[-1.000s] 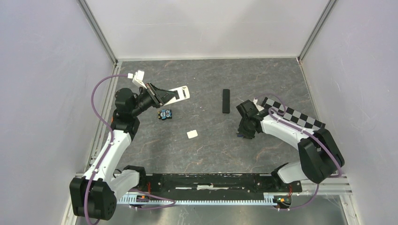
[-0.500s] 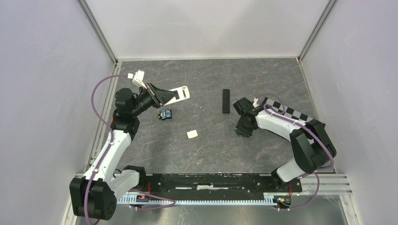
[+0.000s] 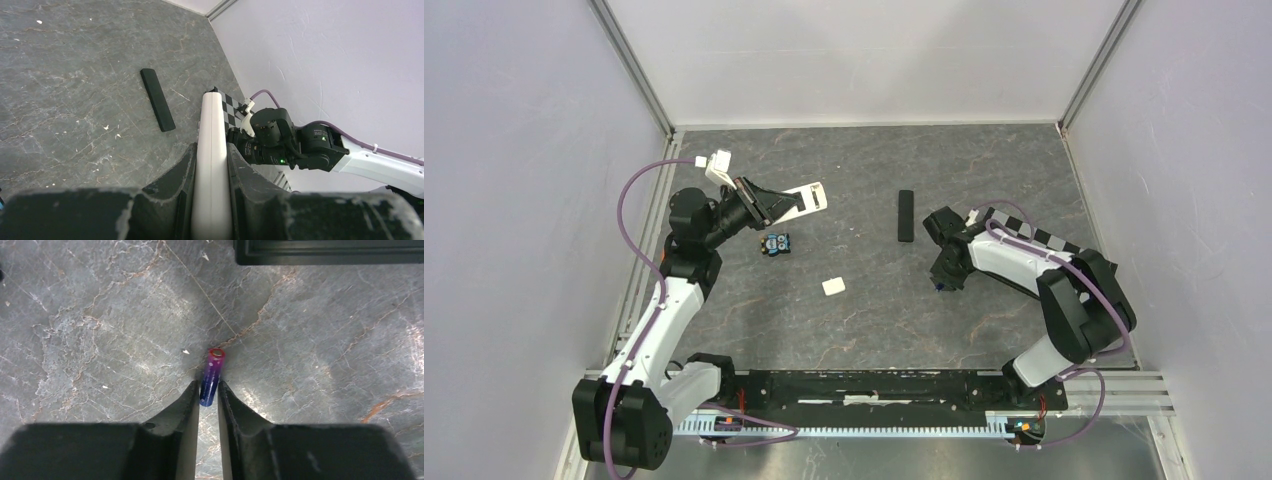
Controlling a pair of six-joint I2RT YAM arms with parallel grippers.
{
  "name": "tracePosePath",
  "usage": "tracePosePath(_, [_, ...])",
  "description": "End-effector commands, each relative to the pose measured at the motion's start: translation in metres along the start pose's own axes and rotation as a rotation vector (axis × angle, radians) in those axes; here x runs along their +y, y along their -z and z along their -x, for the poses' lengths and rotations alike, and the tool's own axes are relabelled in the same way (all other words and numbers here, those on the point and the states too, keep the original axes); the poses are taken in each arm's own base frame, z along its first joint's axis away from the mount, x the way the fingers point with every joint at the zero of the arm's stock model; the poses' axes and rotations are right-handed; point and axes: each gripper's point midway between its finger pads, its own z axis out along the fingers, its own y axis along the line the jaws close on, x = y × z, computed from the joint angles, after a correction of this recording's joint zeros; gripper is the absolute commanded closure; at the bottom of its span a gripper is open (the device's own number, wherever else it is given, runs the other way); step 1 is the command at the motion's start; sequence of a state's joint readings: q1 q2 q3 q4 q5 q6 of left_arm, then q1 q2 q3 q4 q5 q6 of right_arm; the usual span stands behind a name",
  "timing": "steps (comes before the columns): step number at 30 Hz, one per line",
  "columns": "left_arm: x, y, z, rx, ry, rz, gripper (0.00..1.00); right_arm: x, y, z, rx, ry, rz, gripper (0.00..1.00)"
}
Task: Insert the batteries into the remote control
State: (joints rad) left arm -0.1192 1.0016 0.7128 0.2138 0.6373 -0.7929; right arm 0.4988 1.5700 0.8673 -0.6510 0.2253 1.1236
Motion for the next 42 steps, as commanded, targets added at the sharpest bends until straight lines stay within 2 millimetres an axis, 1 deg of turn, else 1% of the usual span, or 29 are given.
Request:
tracePosePath(1, [-0.013,0.002,0.014,-0.037,-0.073,-0.03,0.98,-0.015,-0.008,0.007,-0.041,0.017,-0.079,0.81])
tracePosePath(2, [-0.012,0.002,0.013,-0.036,-0.071,-0.028,0.98,-0.018,-0.009,0.007,-0.04,0.025,-0.087,0.89])
tracePosePath(6, [-0.011,0.003,0.011,-0.034,-0.072,-0.03,0.98,-0.02,-0.011,0.008,-0.04,0.111,-0.095,1.0])
tracePosePath(9, [-0.009,0.003,0.005,-0.019,-0.061,-0.034,0.98,-0.01,-0.008,0.018,-0.074,0.228,-0.038,1.0])
tracePosePath(11, [-0.008,0.002,-0.002,0.005,-0.026,-0.047,0.98,-0.001,-0.001,0.027,-0.104,0.322,0.007,1.0])
tracePosePath(12, [-0.006,0.001,-0.007,0.022,-0.002,-0.051,0.98,0.007,0.004,0.03,-0.114,0.368,0.051,1.0])
tracePosePath(14, [0.0,-0.002,-0.02,0.064,0.054,-0.046,0.98,0.01,0.015,0.036,-0.133,0.425,0.077,1.0])
tracePosePath(16, [0.005,-0.007,-0.039,0.134,0.107,-0.049,0.98,0.022,0.027,0.035,-0.13,0.472,0.154,1.0])
tracePosePath(20, [0.014,-0.024,-0.085,0.311,0.196,-0.06,0.98,0.054,0.055,0.027,-0.106,0.538,0.368,1.0])
tracePosePath(23, [0.014,-0.038,-0.11,0.395,0.222,-0.092,0.98,0.083,0.081,0.02,-0.104,0.578,0.562,1.0])
tracePosePath(24, [0.016,-0.042,-0.116,0.408,0.232,-0.093,0.98,0.092,0.091,0.017,-0.103,0.592,0.629,1.0])
tracePosePath(27, [0.022,-0.053,-0.126,0.428,0.262,-0.103,0.98,0.112,0.114,0.009,-0.087,0.629,0.749,1.0])
tracePosePath(33, [0.027,-0.066,-0.141,0.462,0.316,-0.122,0.98,0.138,0.146,-0.005,-0.062,0.673,0.911,1.0])
tracePosePath(36, [0.037,-0.069,-0.149,0.476,0.351,-0.081,0.98,0.149,0.153,-0.012,-0.033,0.664,0.959,1.0])
tracePosePath(38, [0.039,-0.07,-0.152,0.482,0.363,-0.072,0.98,0.153,0.15,-0.018,0.0,0.663,0.954,1.0])
tracePosePath(42, [0.04,-0.071,-0.152,0.481,0.361,-0.072,0.98,0.158,0.139,-0.027,0.047,0.664,0.916,1.0])
